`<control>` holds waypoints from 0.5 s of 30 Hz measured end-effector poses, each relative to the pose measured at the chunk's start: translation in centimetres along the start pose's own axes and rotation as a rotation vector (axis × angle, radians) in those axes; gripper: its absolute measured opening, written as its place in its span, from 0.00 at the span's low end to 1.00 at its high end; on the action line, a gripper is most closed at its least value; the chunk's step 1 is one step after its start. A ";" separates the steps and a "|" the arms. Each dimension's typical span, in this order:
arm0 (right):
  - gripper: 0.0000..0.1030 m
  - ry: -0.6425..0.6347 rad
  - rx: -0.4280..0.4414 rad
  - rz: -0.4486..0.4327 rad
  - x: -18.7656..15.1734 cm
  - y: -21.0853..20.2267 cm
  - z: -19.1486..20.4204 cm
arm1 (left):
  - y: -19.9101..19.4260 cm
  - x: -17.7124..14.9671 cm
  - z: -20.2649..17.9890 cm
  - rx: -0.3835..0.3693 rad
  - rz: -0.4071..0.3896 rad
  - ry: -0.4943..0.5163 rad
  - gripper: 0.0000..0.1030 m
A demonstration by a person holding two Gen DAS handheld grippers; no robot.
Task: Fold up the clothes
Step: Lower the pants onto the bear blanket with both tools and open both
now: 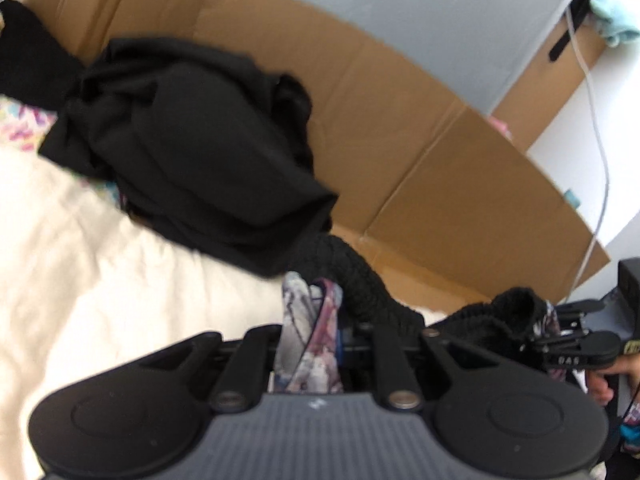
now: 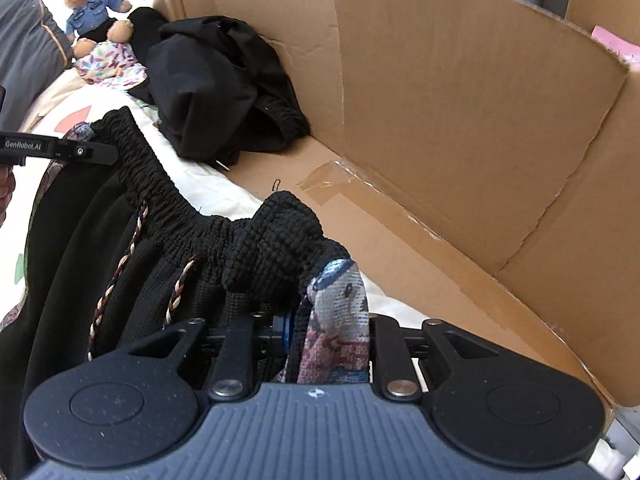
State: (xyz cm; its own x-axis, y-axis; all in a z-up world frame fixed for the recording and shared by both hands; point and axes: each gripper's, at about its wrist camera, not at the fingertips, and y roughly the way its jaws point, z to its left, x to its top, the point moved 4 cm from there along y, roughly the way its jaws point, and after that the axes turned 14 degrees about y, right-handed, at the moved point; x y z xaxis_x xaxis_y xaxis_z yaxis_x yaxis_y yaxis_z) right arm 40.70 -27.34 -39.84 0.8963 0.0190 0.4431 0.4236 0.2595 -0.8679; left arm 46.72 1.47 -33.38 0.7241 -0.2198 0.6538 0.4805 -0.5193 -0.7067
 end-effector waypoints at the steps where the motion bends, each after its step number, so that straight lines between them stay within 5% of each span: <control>1: 0.45 0.004 -0.014 0.008 -0.1 0.4 -0.1 | 0.3 -0.4 0.1 0.017 0.020 -0.004 0.23; 2: 0.50 0.003 -0.024 0.015 -0.3 0.6 -0.2 | 0.5 -0.9 0.0 0.031 0.032 -0.009 0.26; 4: 0.64 -0.009 -0.053 0.027 -1.0 0.8 -0.2 | 0.4 -1.6 -0.2 0.029 0.051 -0.007 0.50; 6: 0.69 -0.019 -0.058 0.014 -1.5 0.4 -0.3 | 0.1 -2.3 -0.4 0.040 0.069 0.013 0.58; 15: 0.70 0.080 -0.036 -0.036 -1.0 -1.1 -1.7 | -1.7 -2.8 0.0 0.045 0.039 -0.041 0.59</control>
State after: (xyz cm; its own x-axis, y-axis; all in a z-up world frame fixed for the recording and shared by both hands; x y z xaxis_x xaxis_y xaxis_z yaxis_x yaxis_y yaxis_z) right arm 39.61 -29.29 -39.71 0.8872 -0.0671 0.4564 0.4591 0.2242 -0.8596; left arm 43.86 3.02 -34.01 0.7619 -0.2049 0.6145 0.4725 -0.4731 -0.7436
